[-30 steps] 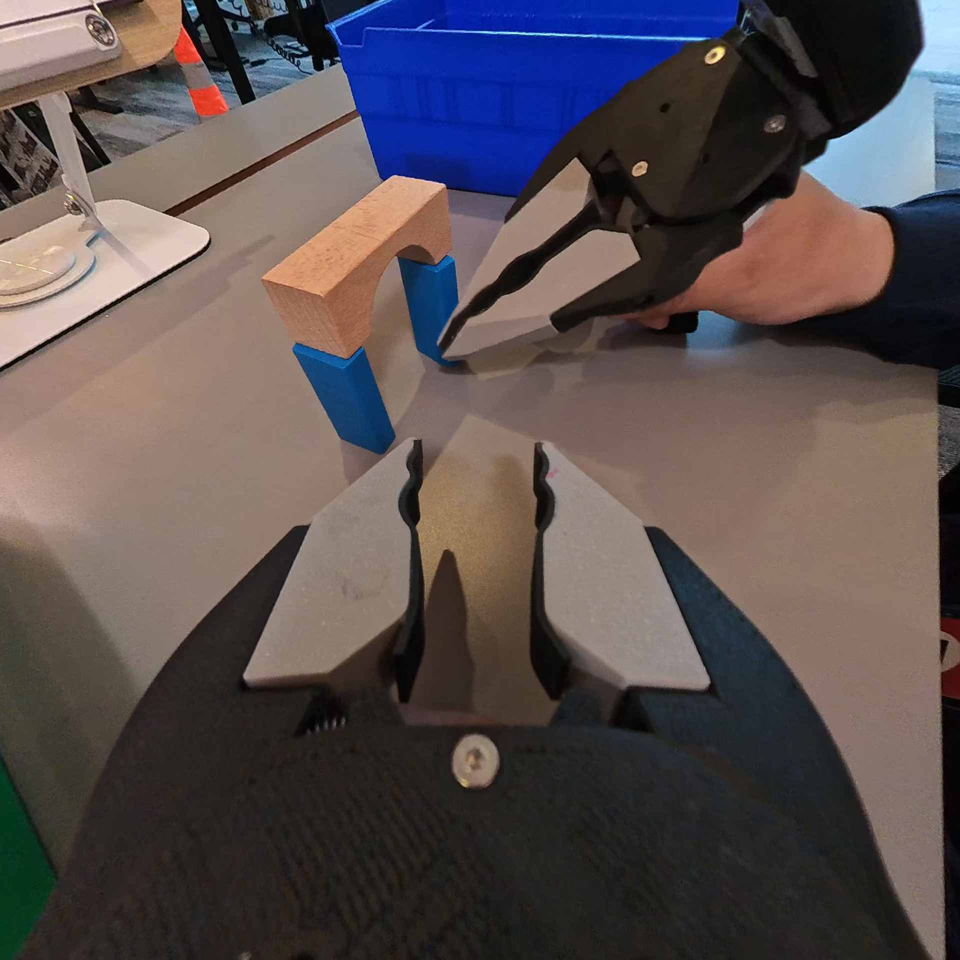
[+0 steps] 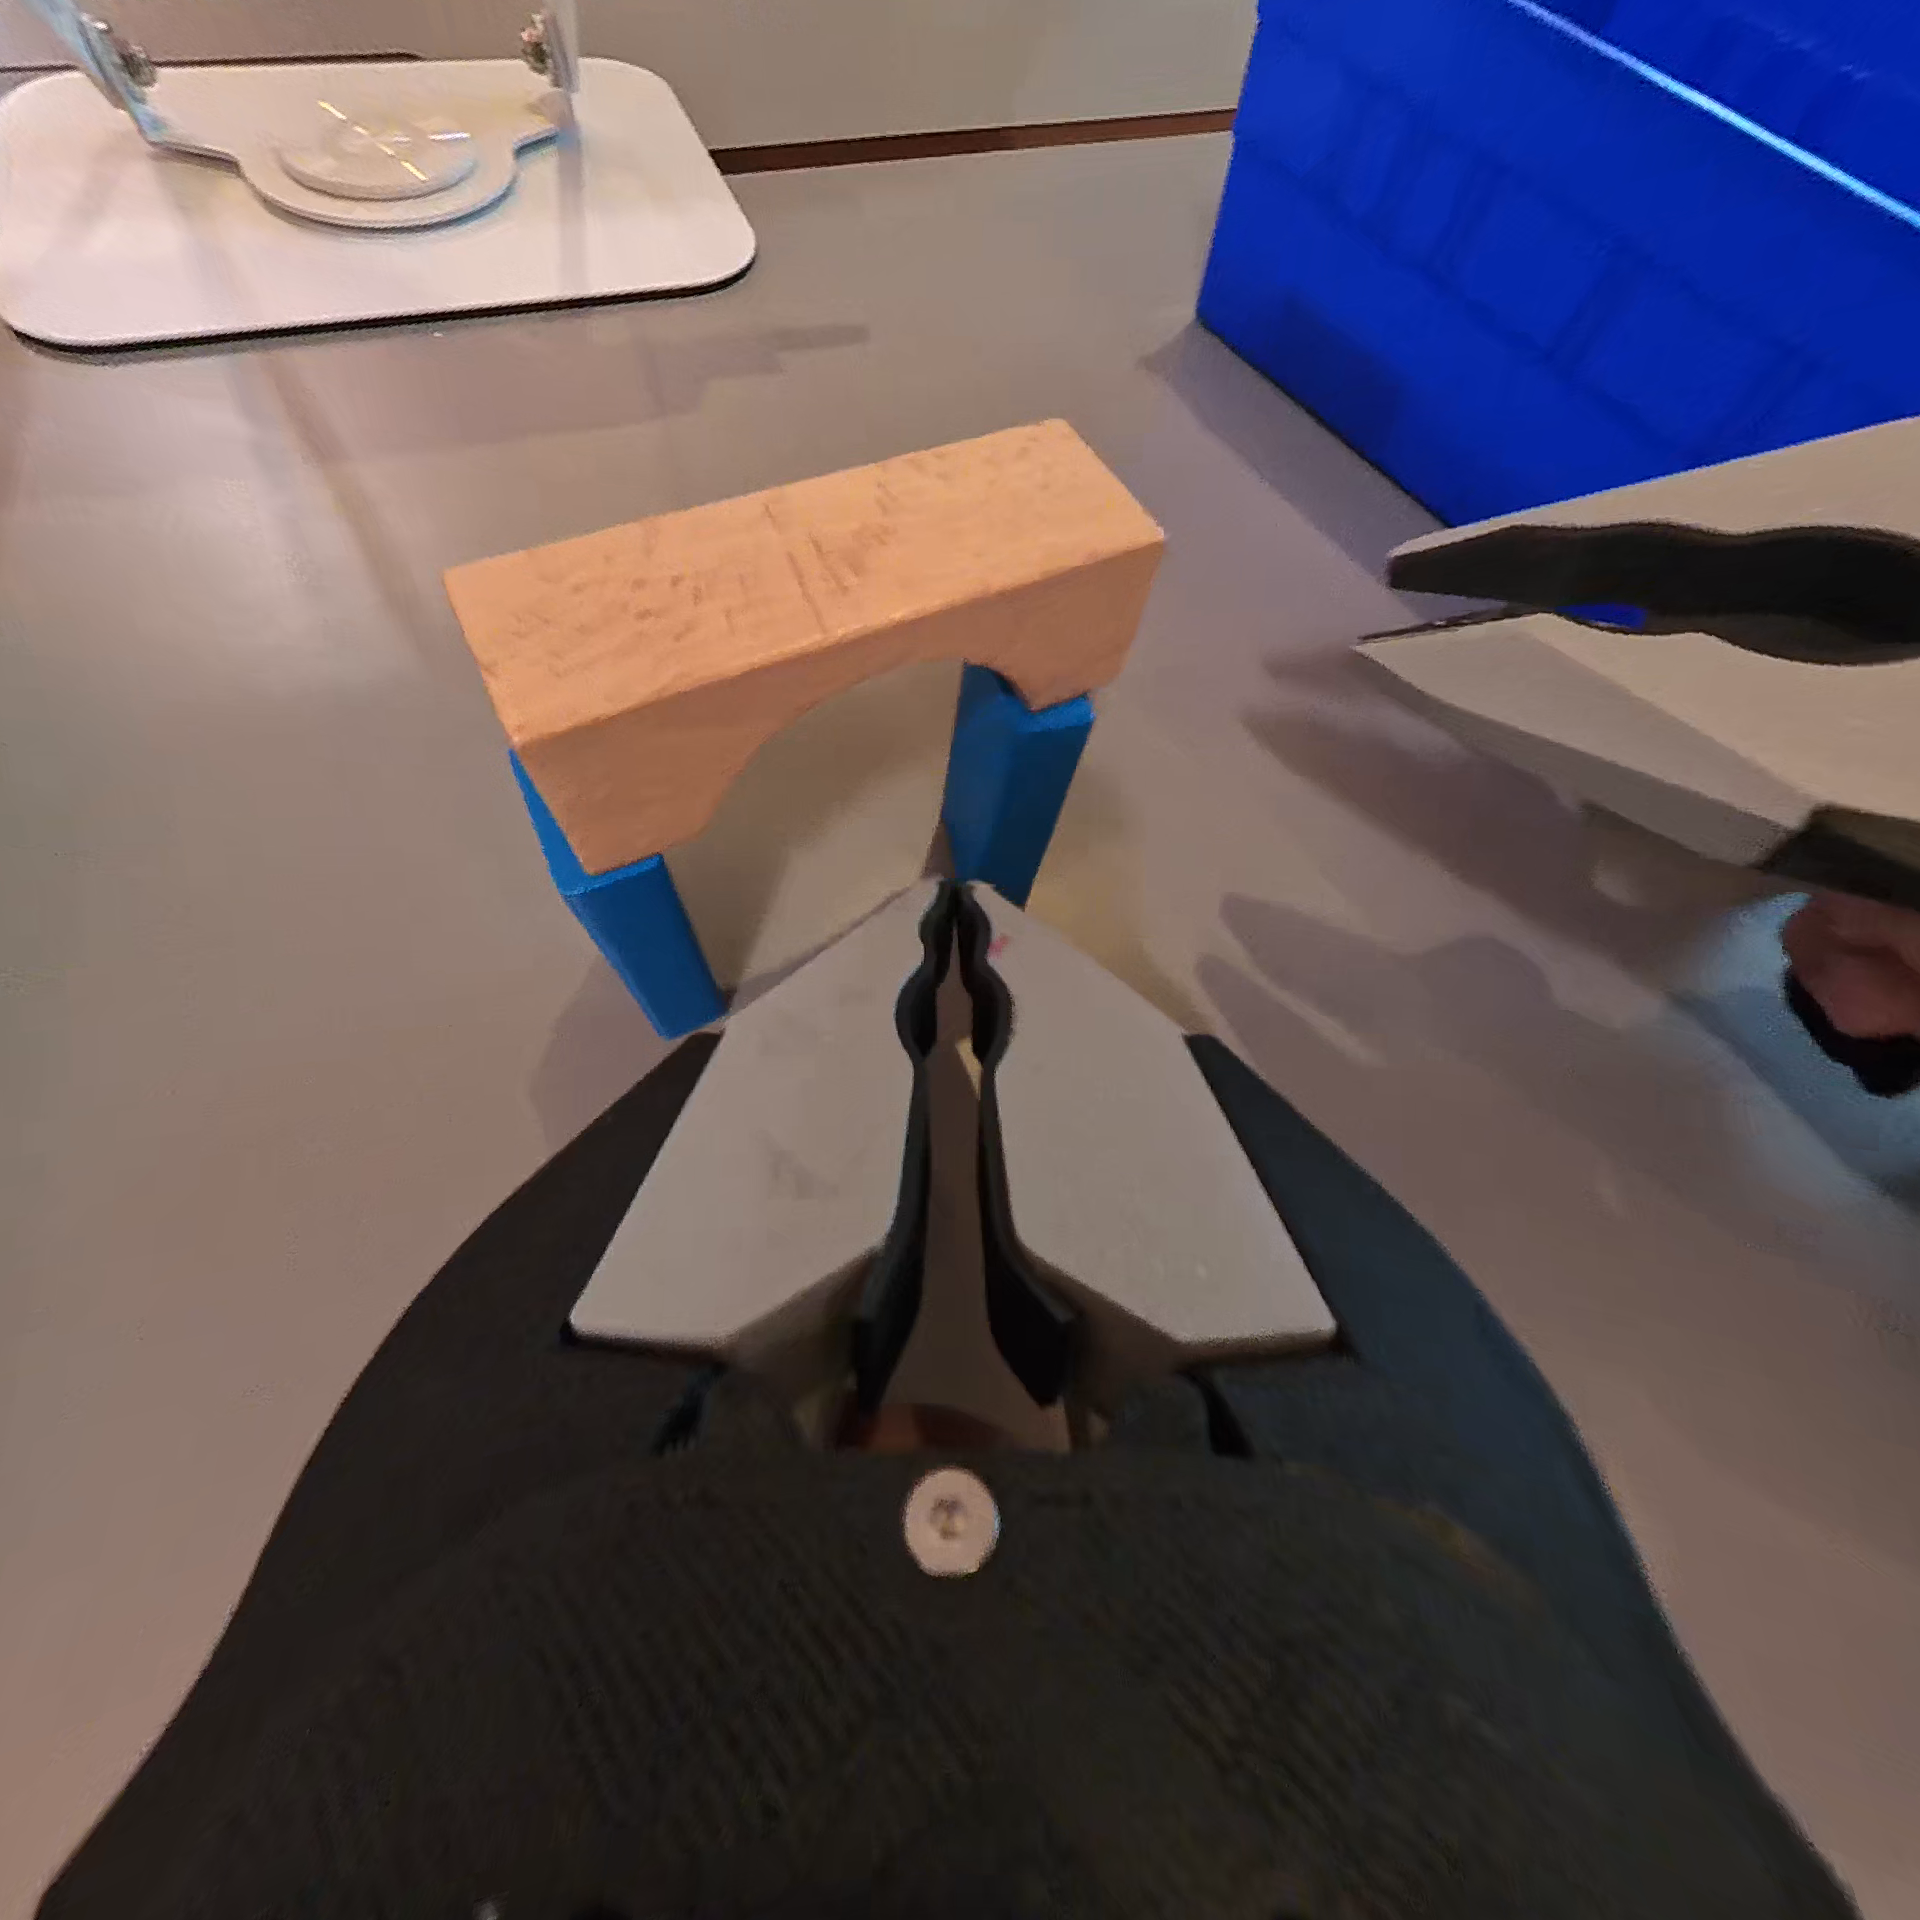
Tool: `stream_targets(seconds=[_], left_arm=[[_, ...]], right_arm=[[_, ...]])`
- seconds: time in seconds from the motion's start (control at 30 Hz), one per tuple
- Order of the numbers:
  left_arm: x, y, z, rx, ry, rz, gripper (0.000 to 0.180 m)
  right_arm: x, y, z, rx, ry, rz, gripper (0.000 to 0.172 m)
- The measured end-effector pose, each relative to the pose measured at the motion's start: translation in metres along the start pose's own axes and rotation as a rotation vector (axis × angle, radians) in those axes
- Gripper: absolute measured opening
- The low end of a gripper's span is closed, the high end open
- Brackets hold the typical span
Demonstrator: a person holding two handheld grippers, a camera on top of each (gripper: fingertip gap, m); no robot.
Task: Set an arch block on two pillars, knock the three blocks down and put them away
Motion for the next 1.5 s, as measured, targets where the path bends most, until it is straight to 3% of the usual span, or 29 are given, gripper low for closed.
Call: stream_targets(seconds=[0.2, 0.3, 0.53, 0.7, 1.5], left_arm=[[-0.001, -0.005, 0.013, -0.103, -0.077, -0.024, 0.002], [-0.004, -0.007, 0.017, -0.15, -0.085, -0.058, 0.034], [-0.005, -0.01, 0.019, -0.143, -0.145, -0.072, 0.045], [-0.005, -0.016, 0.021, -0.13, -0.174, -0.093, 0.068], [-0.003, -0.022, 0.033, -0.187, -0.157, -0.102, 0.068]], right_arm=[[0.002, 0.002, -0.003, 0.011, 0.015, 0.011, 0.013], [0.004, 0.003, -0.003, 0.014, 0.014, 0.021, 0.012], [0.006, 0.005, -0.003, 0.016, 0.009, 0.03, 0.012], [0.007, 0.005, -0.003, 0.015, 0.009, 0.033, 0.011], [-0.001, -0.001, -0.008, 0.033, 0.024, -0.014, 0.011]])
Point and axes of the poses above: each gripper's, where its closed fingertips meet, y back along the fingers, x out of its top, z = x × y across the jaws, the point moved 3 cm from there along y, back along the fingers, and after that the axes turned 2 degrees about -y, right-handed, at the moved point
